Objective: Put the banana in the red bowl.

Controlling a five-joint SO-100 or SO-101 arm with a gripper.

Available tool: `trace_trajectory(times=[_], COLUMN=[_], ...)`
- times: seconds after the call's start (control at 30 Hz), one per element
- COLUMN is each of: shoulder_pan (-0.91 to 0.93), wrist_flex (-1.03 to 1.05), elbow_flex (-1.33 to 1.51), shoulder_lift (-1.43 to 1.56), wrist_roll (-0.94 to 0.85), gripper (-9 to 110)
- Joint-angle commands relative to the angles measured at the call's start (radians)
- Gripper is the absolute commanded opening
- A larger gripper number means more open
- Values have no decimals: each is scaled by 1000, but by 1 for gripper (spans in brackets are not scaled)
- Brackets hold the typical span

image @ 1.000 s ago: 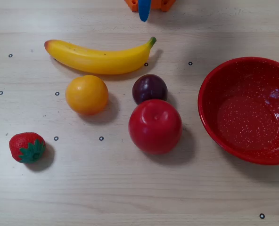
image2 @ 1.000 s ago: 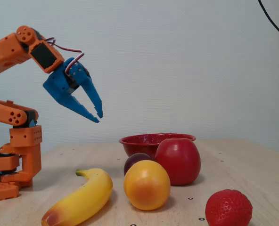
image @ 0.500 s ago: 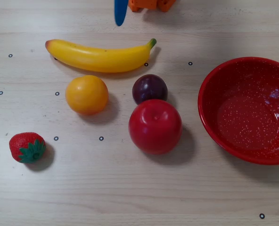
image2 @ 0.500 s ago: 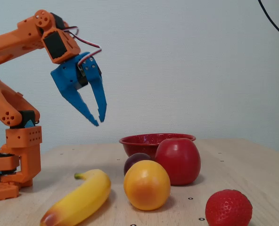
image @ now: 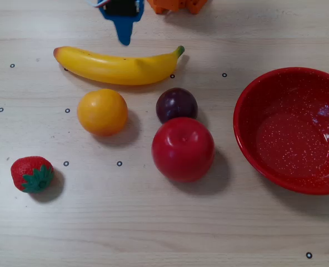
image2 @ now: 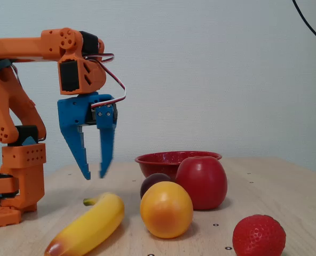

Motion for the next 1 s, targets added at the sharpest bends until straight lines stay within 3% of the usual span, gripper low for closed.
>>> trace_trajectory(times=[0.0, 0.2, 0.3, 0.97], shoulder_pan=[-31, -71, -97, -132], wrist_flex=[31, 44, 52, -160], elbow_flex=[-101, -104, -103, 51], shoulder_lift=[14, -25, -49, -181], wrist_roll=[69, 158, 207, 232], gripper=[11, 25, 38, 56])
